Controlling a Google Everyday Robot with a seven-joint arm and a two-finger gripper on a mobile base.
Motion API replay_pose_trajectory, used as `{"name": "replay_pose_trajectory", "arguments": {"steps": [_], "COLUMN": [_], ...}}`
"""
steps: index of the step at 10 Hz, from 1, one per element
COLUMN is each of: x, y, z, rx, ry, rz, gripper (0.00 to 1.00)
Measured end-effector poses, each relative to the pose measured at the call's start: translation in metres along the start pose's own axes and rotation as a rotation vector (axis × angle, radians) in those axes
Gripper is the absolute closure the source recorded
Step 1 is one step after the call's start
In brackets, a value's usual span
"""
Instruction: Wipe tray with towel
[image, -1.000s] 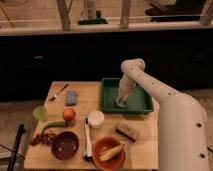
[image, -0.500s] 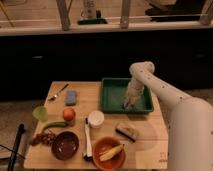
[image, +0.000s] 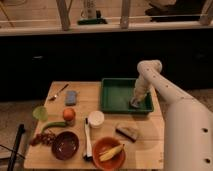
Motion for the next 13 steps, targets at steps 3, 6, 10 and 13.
{"name": "replay_pose_trajectory", "arguments": {"steps": [3, 6, 10, 13], "x": [-0.031, -0.072, -0.080, -0.081], "y": [-0.028, -0.046, -0.034, -0.031], "z": [0.004, 0.001, -0.008, -0.010], "rx": [-0.002, -0.014, -0.058, -0.071], "ry": [-0.009, -0.044, -0.052, -0.052], "rz": [-0.055, -0.153, -0.141, -0.132], "gripper": [1.00, 1.00, 1.00, 1.00]}}
